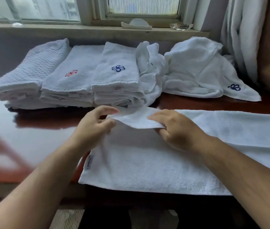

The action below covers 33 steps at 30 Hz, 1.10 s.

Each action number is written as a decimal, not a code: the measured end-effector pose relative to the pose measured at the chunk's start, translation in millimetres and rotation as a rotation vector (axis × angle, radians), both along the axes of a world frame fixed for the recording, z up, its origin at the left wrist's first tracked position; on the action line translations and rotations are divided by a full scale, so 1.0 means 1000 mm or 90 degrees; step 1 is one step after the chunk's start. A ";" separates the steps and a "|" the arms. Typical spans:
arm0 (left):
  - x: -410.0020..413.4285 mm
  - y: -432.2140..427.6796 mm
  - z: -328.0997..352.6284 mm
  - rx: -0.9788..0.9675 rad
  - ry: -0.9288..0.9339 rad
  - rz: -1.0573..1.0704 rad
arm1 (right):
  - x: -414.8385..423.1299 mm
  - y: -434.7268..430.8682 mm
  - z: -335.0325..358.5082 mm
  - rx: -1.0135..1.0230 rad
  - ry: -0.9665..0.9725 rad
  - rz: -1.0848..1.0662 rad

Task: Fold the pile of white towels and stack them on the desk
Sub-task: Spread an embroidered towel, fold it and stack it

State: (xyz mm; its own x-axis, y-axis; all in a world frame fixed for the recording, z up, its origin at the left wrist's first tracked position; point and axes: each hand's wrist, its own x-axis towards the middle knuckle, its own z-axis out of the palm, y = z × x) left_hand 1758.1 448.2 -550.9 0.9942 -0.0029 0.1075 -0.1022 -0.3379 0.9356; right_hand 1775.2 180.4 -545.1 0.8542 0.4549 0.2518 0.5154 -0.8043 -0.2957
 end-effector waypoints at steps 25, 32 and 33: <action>0.031 0.011 -0.002 -0.147 0.018 -0.026 | -0.016 -0.007 -0.012 -0.071 0.078 0.067; 0.037 0.023 0.003 -0.036 0.059 0.143 | -0.017 -0.010 -0.013 -0.115 0.087 0.077; 0.036 0.025 0.002 -0.012 0.097 0.119 | -0.017 -0.010 -0.013 -0.131 0.100 0.082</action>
